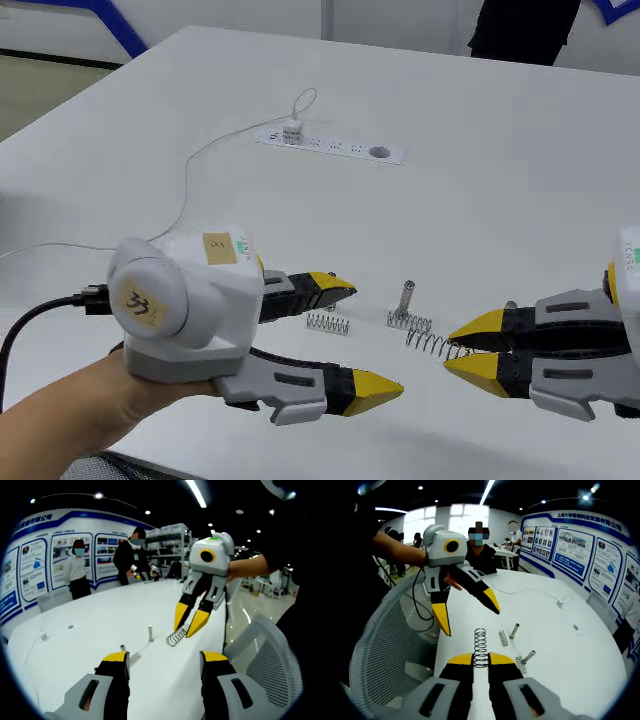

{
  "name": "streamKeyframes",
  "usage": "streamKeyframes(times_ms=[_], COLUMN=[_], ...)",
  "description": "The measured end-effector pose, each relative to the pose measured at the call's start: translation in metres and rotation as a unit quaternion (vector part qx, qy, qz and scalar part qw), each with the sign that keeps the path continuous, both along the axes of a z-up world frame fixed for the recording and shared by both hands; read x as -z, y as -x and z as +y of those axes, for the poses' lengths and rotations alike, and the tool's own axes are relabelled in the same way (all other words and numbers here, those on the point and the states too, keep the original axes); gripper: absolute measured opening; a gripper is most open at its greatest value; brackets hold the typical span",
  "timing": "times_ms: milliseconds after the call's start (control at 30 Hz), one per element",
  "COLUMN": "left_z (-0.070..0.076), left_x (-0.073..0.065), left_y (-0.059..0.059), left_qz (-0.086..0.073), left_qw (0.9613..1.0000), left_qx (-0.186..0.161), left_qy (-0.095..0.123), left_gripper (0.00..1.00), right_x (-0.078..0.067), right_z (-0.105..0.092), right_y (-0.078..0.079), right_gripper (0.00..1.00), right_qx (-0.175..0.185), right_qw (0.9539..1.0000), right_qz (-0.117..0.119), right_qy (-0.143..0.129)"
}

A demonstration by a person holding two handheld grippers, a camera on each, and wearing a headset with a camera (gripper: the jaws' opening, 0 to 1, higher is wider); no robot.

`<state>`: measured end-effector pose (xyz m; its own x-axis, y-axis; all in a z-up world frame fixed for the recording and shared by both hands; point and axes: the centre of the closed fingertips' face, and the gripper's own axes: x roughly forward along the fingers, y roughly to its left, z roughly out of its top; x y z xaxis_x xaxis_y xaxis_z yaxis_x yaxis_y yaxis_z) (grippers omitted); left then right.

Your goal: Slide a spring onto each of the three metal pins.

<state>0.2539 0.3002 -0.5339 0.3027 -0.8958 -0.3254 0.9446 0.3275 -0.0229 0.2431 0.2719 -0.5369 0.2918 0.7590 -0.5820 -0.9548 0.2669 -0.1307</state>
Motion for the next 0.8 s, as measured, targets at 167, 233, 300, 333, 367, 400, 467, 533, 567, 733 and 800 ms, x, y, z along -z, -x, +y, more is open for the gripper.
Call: streamKeyframes(times_ms=[167, 233, 300, 333, 367, 400, 467, 533, 567, 733, 800], left_z=[-0.008, -0.009, -0.01, -0.01, -0.011, -0.011, -0.011, -0.012, -0.013, -0.016, -0.017], left_x=[-0.001, -0.002, -0.003, -0.004, -0.004, -0.004, -0.004, -0.004, -0.004, -0.003, -0.003], left_y=[0.011, 0.012, 0.013, 0.014, 0.015, 0.016, 0.017, 0.019, 0.019, 0.02, 0.02], left_qz=[0.007, 0.008, 0.007, 0.007, 0.009, 0.009, 0.009, 0.011, 0.012, 0.012, 0.011], left_qw=[0.9995, 0.9994, 0.9993, 0.9992, 0.999, 0.9989, 0.9988, 0.9985, 0.9984, 0.9979, 0.9978], left_qx=[0.03, 0.033, 0.036, 0.038, 0.041, 0.043, 0.047, 0.051, 0.053, 0.062, 0.066], left_qy=[0.007, 0.01, 0.012, 0.013, 0.014, 0.014, 0.014, 0.015, 0.015, 0.013, 0.009], left_gripper=[0.46, 0.45, 0.44, 0.42, 0.4, 0.39, 0.36, 0.34, 0.32, 0.24, 0.23], right_x=[0.0, 0.001, 0.001, 0.001, 0.001, 0.001, 0.002, 0.003, 0.002, 0.002, 0.001], right_z=[0.007, 0.009, 0.01, 0.011, 0.012, 0.012, 0.012, 0.012, 0.013, 0.013, 0.012], right_y=[0.007, 0.009, 0.01, 0.01, 0.01, 0.01, 0.011, 0.012, 0.012, 0.011, 0.009], right_gripper=[0.1, 0.1, 0.1, 0.1, 0.1, 0.1, 0.1, 0.1, 0.1, 0.1, 0.1], right_qx=[-0.027, -0.033, -0.036, -0.037, -0.039, -0.04, -0.046, -0.049, -0.051, -0.049, -0.047], right_qw=[0.9995, 0.9992, 0.9991, 0.9991, 0.999, 0.999, 0.9986, 0.9983, 0.9983, 0.9984, 0.9986], right_qz=[-0.011, -0.012, -0.012, -0.011, -0.012, -0.012, -0.016, -0.016, -0.017, -0.017, -0.017], right_qy=[0.015, 0.016, 0.017, 0.017, 0.017, 0.018, 0.024, 0.025, 0.024, 0.021, 0.019])
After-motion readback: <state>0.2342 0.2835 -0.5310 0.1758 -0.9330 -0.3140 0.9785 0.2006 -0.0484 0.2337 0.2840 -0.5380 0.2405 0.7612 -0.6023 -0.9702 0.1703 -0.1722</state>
